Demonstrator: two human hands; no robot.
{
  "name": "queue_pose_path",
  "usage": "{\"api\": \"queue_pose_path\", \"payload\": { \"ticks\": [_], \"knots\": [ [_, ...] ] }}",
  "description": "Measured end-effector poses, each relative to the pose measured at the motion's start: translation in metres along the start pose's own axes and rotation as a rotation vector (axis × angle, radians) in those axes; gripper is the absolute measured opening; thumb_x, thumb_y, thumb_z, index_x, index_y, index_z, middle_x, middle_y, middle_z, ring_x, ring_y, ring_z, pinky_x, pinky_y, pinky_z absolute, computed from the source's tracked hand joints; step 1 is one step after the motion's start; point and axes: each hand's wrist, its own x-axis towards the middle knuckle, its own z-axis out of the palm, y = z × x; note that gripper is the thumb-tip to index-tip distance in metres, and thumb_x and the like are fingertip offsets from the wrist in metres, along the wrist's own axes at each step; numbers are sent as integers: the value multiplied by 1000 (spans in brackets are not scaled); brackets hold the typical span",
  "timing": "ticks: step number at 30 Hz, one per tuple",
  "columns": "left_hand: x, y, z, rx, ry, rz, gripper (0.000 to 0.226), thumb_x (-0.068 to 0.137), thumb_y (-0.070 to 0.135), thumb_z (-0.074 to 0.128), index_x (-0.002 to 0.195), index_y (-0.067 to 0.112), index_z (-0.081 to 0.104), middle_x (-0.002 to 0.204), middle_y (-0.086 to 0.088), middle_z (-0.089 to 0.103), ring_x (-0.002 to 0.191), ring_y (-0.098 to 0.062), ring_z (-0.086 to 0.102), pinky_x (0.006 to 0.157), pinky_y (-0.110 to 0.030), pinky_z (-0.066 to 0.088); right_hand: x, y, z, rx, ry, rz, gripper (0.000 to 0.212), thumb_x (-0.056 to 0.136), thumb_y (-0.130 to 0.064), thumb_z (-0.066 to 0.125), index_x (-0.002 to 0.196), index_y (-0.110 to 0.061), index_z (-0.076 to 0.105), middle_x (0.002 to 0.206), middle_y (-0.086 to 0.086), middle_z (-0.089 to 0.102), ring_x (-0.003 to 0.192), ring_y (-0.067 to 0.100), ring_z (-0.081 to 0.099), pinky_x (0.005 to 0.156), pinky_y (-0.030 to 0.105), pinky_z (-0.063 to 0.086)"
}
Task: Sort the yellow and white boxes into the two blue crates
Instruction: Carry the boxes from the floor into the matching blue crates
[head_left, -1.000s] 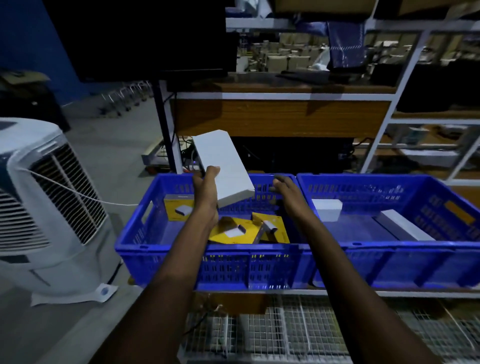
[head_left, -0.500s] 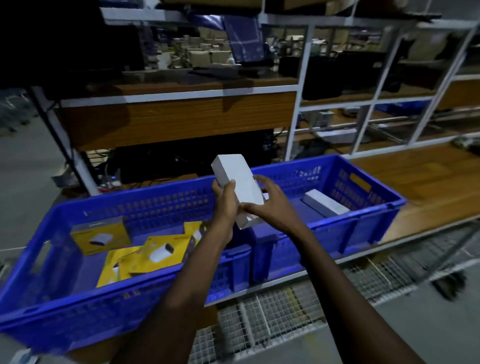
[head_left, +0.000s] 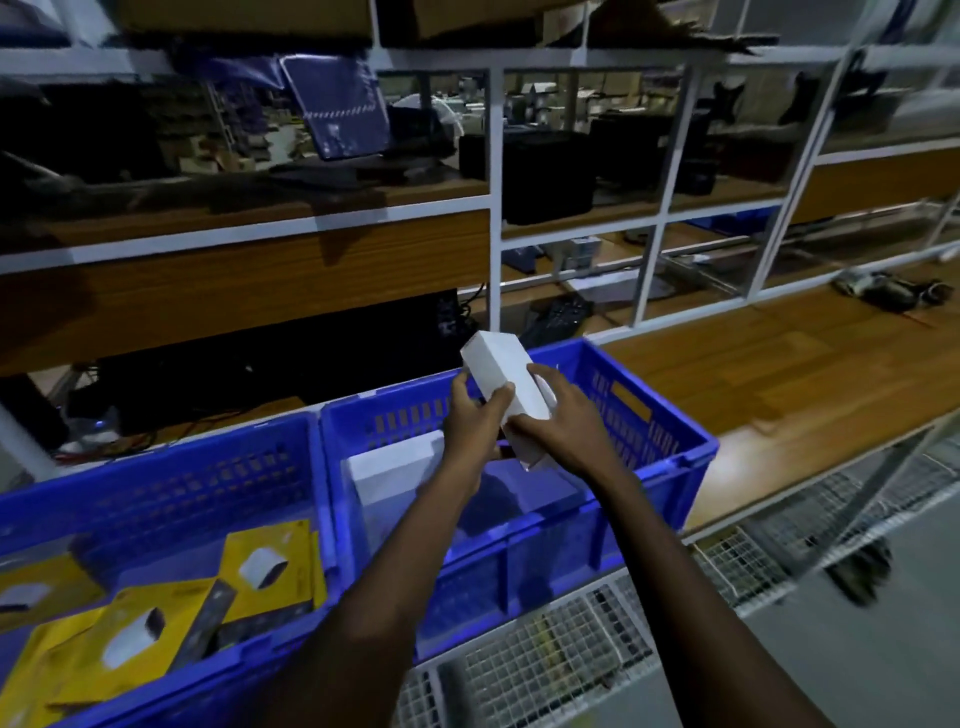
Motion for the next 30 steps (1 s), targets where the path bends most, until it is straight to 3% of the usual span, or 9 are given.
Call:
{"api": "queue_pose_path", "payload": {
  "ticks": [3,7,9,13,17,20,23,25,30],
  "knots": [
    [13,6,32,136,-3,65,74,93,19,63,152,31,19,121,-8,61,98,-26,63,67,-41,60,21,25,-22,-99,79,-44,67,76,-52,67,138,-36,45,134,3,52,122,20,49,89,37,45],
    [38,4,61,615,-45,237,74,93,17,62,154,24,20,141,-12,52,121,-33,55,90,-36,47,55,63,-43,-443,52,-29,59,84,-64,52,136,-38,48,138,7,52,125,32,48,97,46,44],
    [44,-3,69,701,-84,228,70,92,20,62,152,20,28,145,-12,49,127,-31,51,98,-37,46,62,80,-50,-537,7,40,58,83,-64,51,136,-40,46,143,8,47,128,36,44,100,51,41],
    [41,-16,81,719,-99,329,57,91,23,64,145,21,44,140,-9,55,126,-29,54,100,-42,48,51,99,-55,-533,30,15,54,85,-54,54,136,-38,46,145,8,45,133,33,40,105,51,37],
    [25,-21,94,739,-174,442,55,93,23,63,145,20,45,144,-9,52,128,-29,52,103,-44,45,26,104,-55,-508,41,21,64,79,-63,36,135,-35,48,147,8,44,134,31,41,103,51,39],
    [11,-20,103,754,-240,516,56,93,24,62,146,21,44,146,-8,50,127,-31,52,103,-44,45,5,103,-64,-477,104,54,63,81,-60,36,136,-33,49,145,7,46,131,31,43,100,52,40],
    [-10,-20,112,759,-313,594,58,92,23,63,146,21,43,123,-14,65,95,-27,65,87,-38,51,-23,98,-81,-471,171,120,66,82,-64,32,137,-33,47,139,8,49,128,31,44,99,52,41],
    [-27,-21,117,753,-383,620,60,91,22,63,147,20,42,110,-18,68,78,-24,62,76,-32,49,-44,97,-90,-488,212,191,54,88,-55,45,137,-33,47,140,8,47,130,30,42,100,50,40],
    [-73,-37,119,731,-537,690,65,88,21,67,147,15,41,135,-15,59,119,-30,57,95,-33,41,-110,98,-101,-466,317,296,53,90,-48,53,139,-32,45,147,12,42,136,31,37,106,52,36]
  ]
}}
